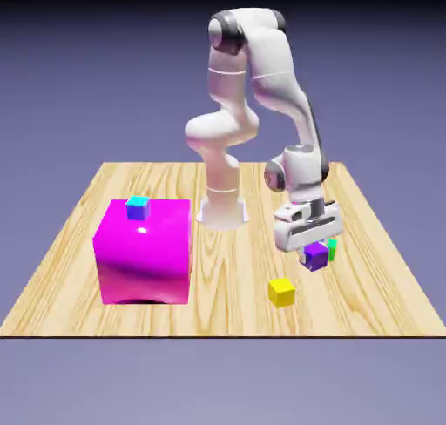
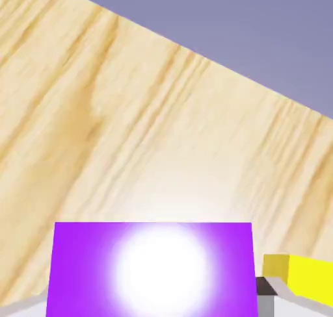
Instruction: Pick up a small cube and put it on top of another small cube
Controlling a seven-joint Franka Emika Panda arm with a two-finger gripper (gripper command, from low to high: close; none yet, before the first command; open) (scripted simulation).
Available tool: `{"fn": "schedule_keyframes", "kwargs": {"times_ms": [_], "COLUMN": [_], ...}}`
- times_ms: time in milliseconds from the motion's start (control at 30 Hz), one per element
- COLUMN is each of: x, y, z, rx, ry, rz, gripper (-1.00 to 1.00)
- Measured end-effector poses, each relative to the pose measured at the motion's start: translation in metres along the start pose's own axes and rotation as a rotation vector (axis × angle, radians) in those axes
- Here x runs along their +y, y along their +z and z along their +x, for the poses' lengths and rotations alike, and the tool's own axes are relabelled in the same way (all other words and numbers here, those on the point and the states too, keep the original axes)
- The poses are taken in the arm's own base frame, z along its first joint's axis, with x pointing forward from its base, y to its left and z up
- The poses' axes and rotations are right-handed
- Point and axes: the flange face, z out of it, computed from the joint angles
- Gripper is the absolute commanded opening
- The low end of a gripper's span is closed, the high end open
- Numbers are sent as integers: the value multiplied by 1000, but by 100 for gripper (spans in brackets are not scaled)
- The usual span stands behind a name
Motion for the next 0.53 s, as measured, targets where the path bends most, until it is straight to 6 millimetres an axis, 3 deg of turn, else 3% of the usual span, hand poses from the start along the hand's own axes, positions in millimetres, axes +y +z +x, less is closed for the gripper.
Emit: {"fn": "schedule_keyframes", "kwargs": {"times_ms": [133,200,433,467,533], "x": [37,35,40,41,41], "y": [-19,-20,43,50,50], "z": [24,22,20,20,20], "rx": [25,23,23,24,24], "ry": [83,74,77,77,77], "rz": [-24,-22,-22,-23,-23], "gripper": [-100,-100,-100,100,100]}}
